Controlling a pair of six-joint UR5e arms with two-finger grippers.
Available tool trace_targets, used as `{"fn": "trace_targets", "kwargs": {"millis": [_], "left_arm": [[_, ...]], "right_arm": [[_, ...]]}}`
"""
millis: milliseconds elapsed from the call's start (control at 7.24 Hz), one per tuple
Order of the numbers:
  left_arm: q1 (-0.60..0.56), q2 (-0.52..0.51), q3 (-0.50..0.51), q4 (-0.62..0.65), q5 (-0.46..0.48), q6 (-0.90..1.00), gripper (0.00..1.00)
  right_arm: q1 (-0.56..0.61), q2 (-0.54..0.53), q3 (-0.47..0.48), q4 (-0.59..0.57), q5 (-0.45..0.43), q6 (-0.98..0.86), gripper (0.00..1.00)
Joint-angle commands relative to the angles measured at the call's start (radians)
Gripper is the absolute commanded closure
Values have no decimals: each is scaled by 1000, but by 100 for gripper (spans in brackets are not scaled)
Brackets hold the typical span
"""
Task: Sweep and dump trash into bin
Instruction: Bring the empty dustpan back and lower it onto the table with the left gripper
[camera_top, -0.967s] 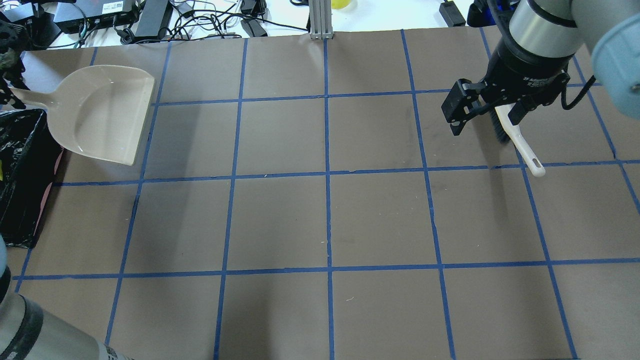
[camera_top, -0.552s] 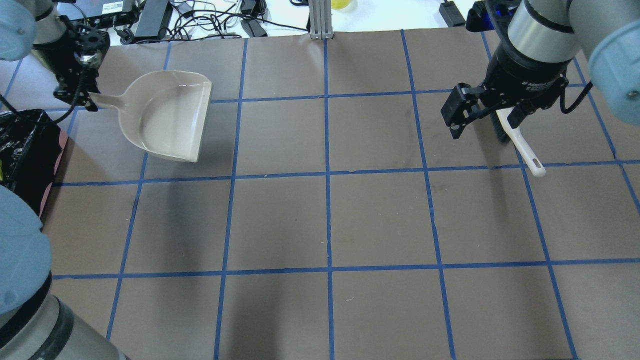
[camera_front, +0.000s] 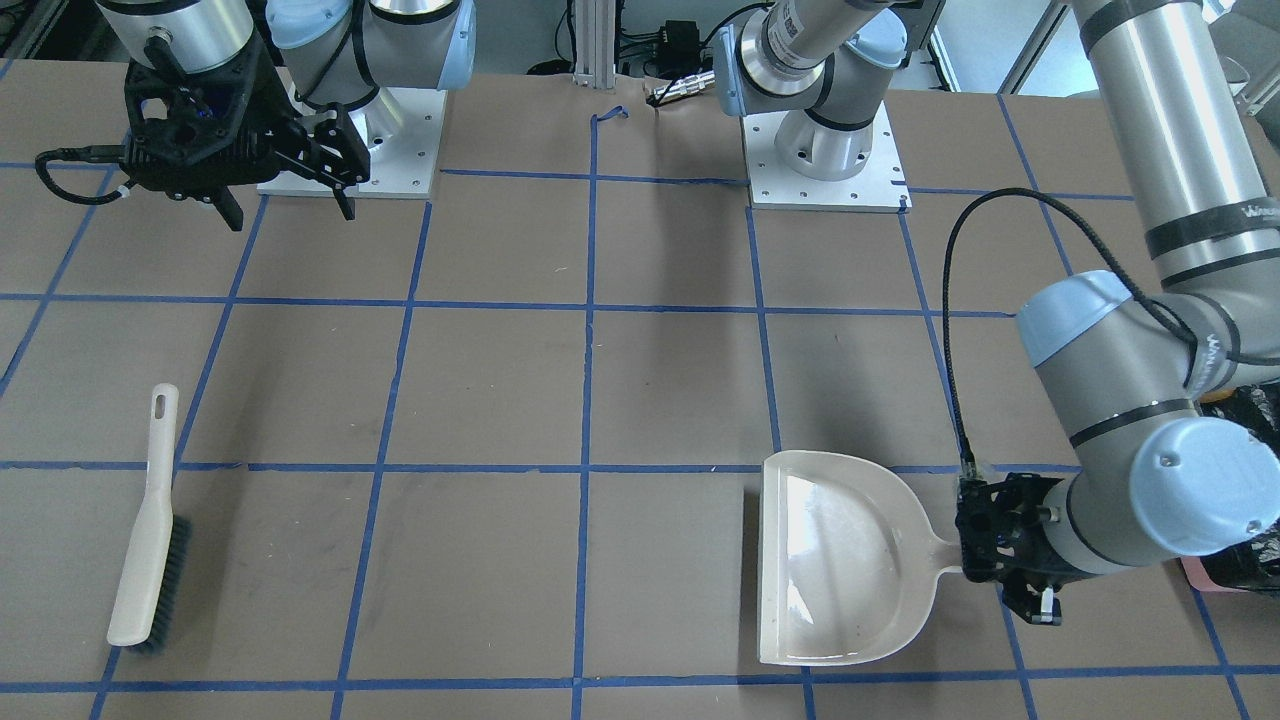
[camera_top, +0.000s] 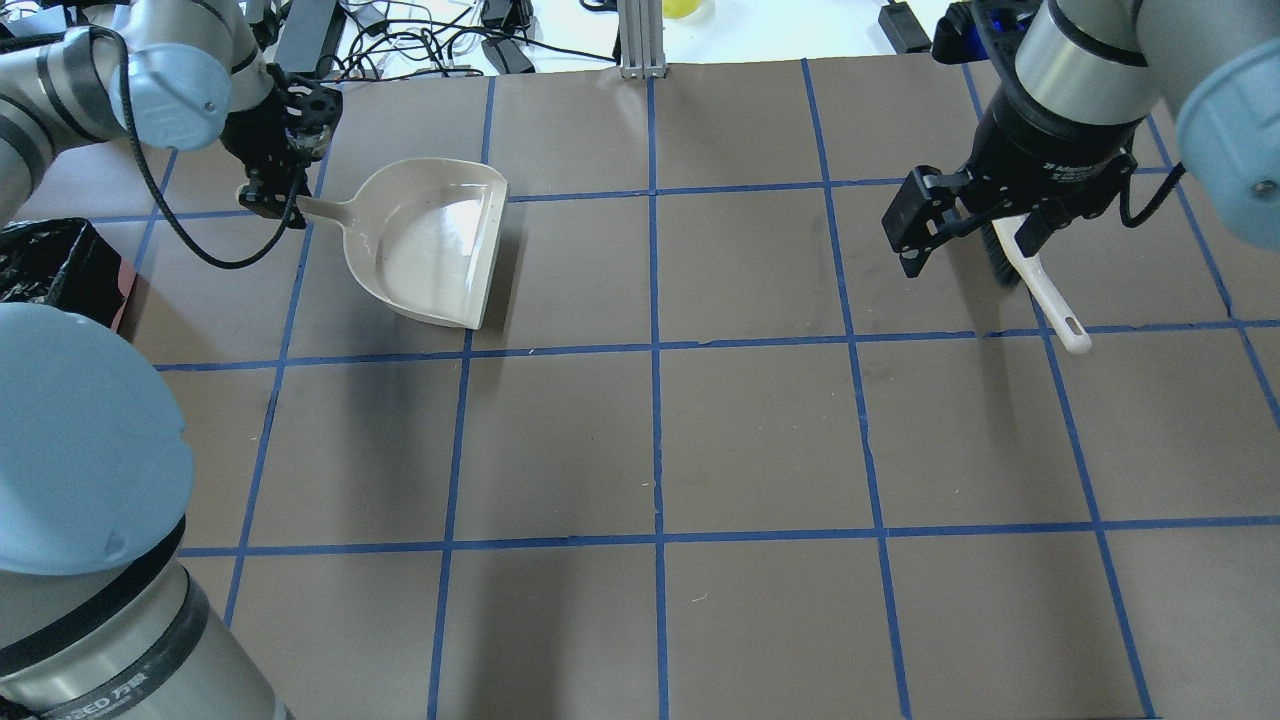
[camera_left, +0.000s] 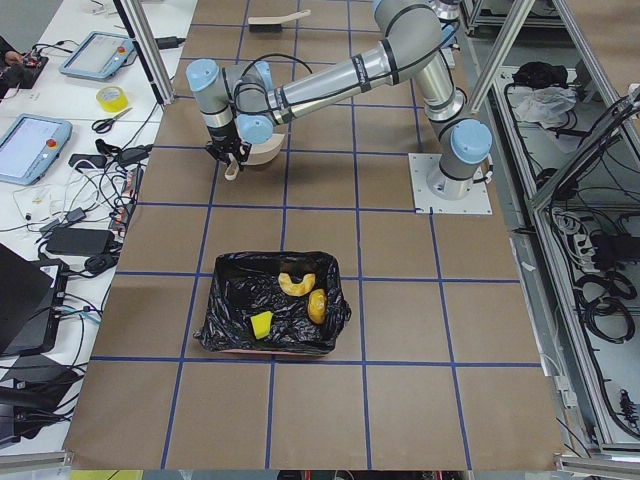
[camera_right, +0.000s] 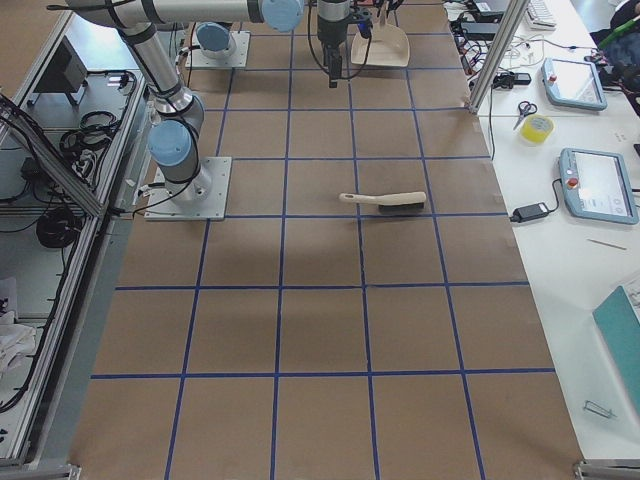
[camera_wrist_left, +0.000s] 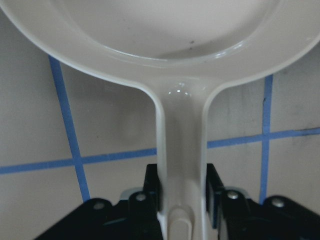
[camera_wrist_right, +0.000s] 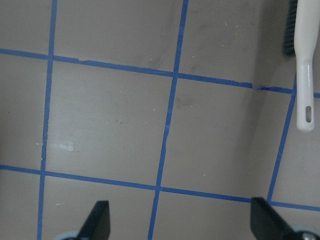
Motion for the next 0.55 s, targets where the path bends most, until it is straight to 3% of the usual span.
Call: {"fn": "trace_targets", "kwargs": {"millis": [0,414], "left_arm": [[-24,-24,-1,24,-6,-36,100],[-29,-35,-5,20,-7,-125,100]], "right_arm": [[0,0,0,0,0,0,0],[1,2,0,0,0,0,0]]}}
